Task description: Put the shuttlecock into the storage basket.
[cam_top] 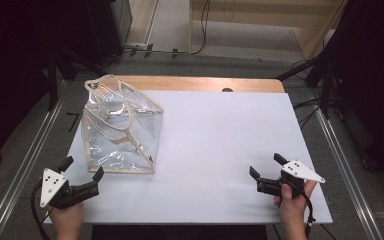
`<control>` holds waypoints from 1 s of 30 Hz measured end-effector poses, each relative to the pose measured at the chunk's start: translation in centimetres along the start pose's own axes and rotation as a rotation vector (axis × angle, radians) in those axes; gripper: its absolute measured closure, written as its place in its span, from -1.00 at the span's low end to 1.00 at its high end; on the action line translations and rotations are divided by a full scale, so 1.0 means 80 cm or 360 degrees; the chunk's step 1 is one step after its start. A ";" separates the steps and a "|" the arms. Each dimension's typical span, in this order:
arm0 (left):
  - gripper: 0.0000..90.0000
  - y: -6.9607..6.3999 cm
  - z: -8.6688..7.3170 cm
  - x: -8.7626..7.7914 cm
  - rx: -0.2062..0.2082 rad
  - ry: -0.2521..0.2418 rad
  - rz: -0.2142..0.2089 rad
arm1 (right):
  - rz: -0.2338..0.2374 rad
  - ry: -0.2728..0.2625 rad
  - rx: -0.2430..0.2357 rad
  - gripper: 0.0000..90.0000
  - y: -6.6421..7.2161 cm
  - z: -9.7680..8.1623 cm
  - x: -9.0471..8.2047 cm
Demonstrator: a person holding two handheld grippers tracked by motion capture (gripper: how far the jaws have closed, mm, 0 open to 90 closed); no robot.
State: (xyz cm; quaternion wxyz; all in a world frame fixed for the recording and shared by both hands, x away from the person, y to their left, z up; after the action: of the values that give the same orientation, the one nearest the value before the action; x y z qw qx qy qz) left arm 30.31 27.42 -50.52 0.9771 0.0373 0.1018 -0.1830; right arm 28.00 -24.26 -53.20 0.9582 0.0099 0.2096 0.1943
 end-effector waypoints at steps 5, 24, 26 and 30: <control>-1.00 0.000 0.000 0.000 0.0003 0.0002 0.0000 | -0.0023 -0.0009 0.0027 -1.00 -0.015 -0.006 -0.009; -1.00 0.000 -0.001 0.000 0.0010 0.0008 0.0002 | -0.0121 -0.0062 0.0113 -1.00 -0.066 -0.016 -0.036; -1.00 0.000 0.000 0.000 0.0006 0.0004 0.0000 | -0.0133 -0.0070 0.0126 -1.00 -0.071 -0.016 -0.040; -1.00 0.000 0.000 0.000 -0.0002 -0.0002 -0.0002 | -0.0156 -0.0129 0.0149 -1.00 -0.087 -0.013 -0.050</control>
State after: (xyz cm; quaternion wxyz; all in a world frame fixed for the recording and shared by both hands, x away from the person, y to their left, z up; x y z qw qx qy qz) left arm 30.33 27.45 -50.51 0.9771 0.0364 0.1014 -0.1835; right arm 26.78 -32.25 -53.24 0.9728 0.0523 0.1797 0.1366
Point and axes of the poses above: each handheld gripper's, and its own axes: x roughly forward along the jaws, z roughly out of its top, y roughly to its left, the point moved 9 cm from there along x, roughly forward along the jaws
